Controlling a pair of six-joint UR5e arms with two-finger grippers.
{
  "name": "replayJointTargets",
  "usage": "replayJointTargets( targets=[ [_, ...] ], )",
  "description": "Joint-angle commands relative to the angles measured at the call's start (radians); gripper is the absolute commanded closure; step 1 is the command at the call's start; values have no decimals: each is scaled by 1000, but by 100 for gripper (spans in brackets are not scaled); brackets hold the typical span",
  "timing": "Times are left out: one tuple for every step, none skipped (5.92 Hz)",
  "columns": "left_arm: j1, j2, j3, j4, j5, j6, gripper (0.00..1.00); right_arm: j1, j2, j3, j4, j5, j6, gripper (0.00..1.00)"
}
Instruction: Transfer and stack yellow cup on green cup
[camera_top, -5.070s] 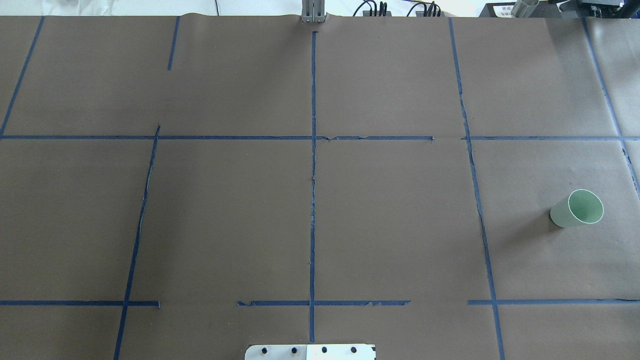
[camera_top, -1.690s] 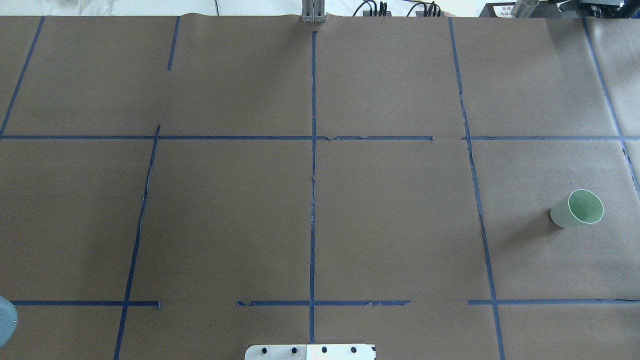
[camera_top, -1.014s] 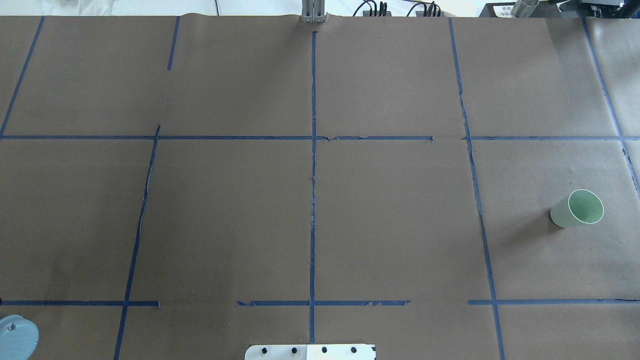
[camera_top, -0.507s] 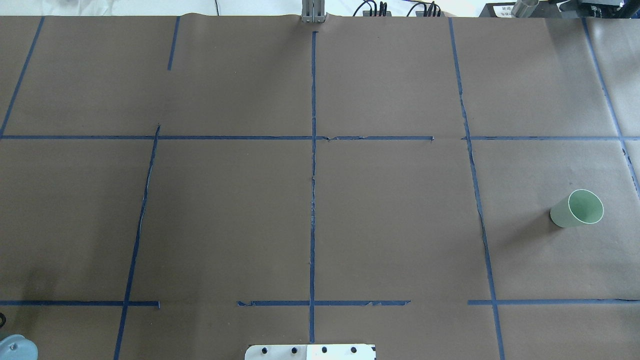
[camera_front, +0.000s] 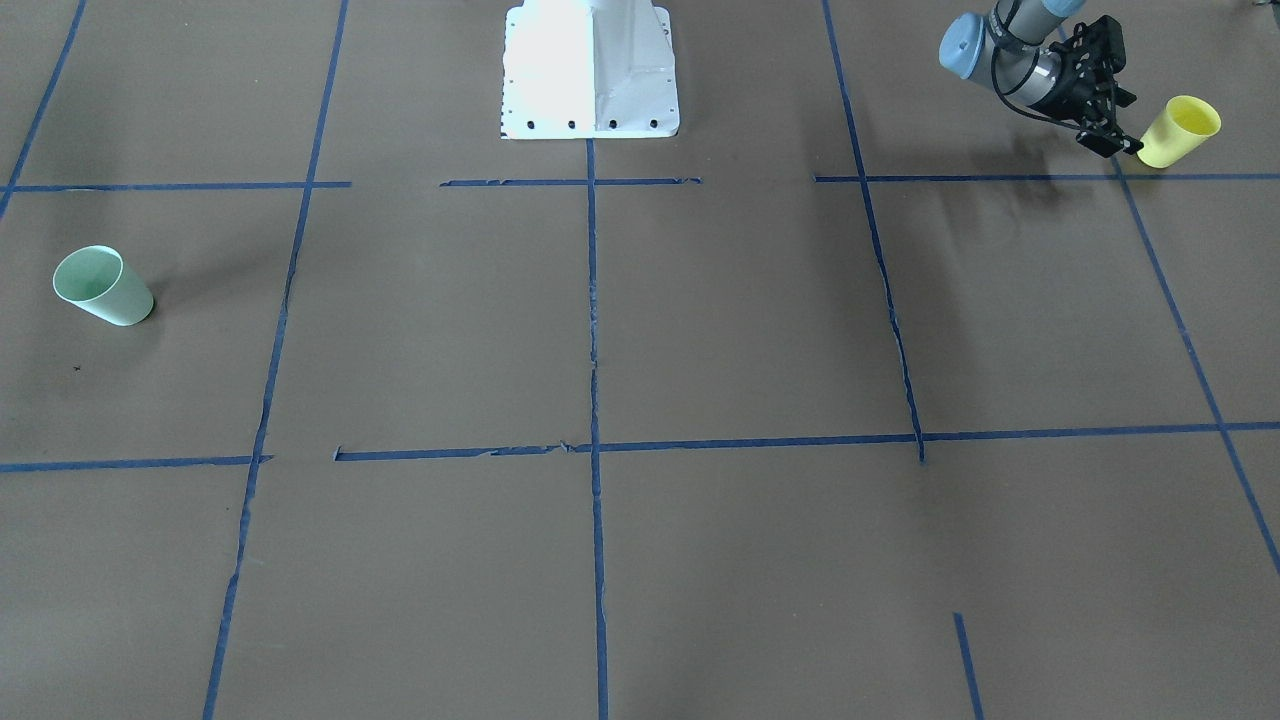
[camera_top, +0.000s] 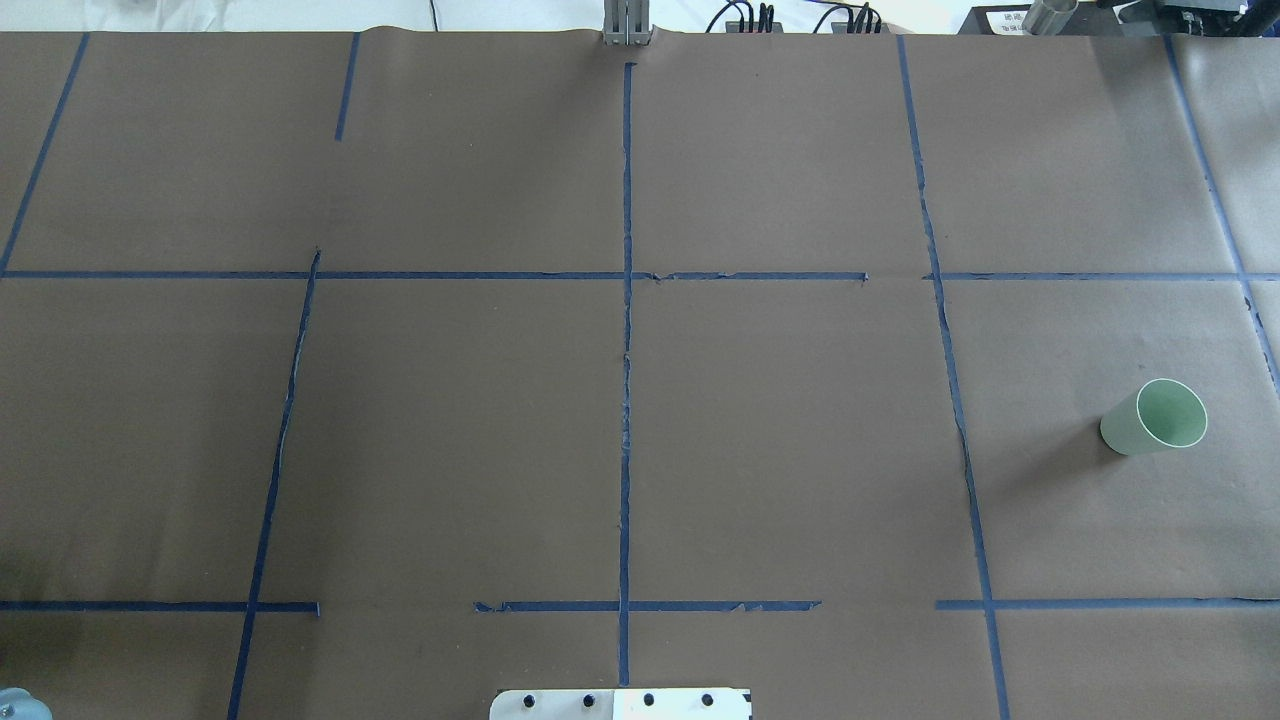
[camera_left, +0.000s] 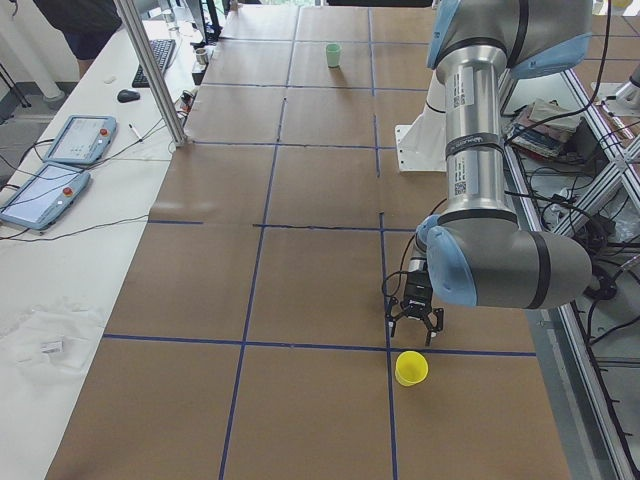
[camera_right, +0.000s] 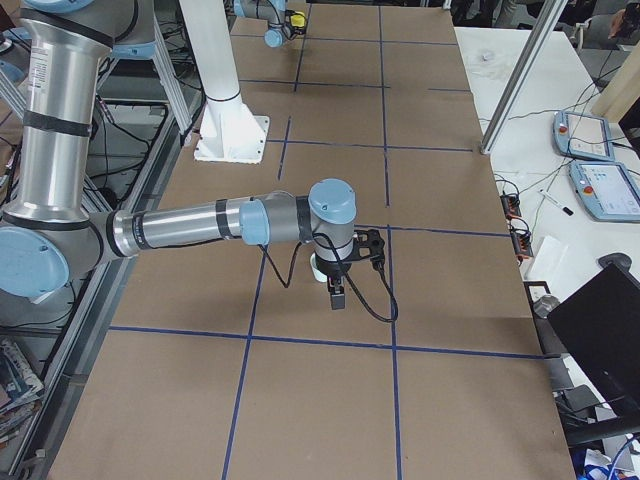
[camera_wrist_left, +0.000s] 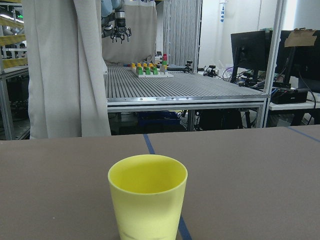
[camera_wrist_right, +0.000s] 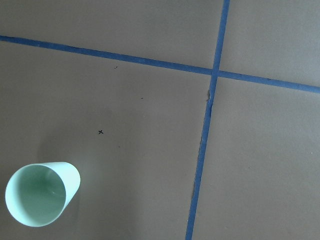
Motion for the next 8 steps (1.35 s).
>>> replayJointTargets(
  targets=[
    [4,36,40,-78,0,1,0,1,0,0,0,0,4,0],
    [14,37,94,-126,1,1,0,0,0,2,0,1,5,0],
    [16,37,128,-146,1,1,0,1,2,5,0,1,7,0],
    [17,37,161,-160,3,1,0,0,2,6,0,1,8,0],
    [19,41,182,-187,5,2,0,0,2,6,2,1,8,0],
    [19,49,195,-204,6,1,0,0,2,6,0,1,8,0],
    [19,53,197,-210,5,-2,12,0,2,6,2,1,8,0],
    [16,55,197,-211,6,-4,35,0,2,6,0,1,8,0]
  ],
)
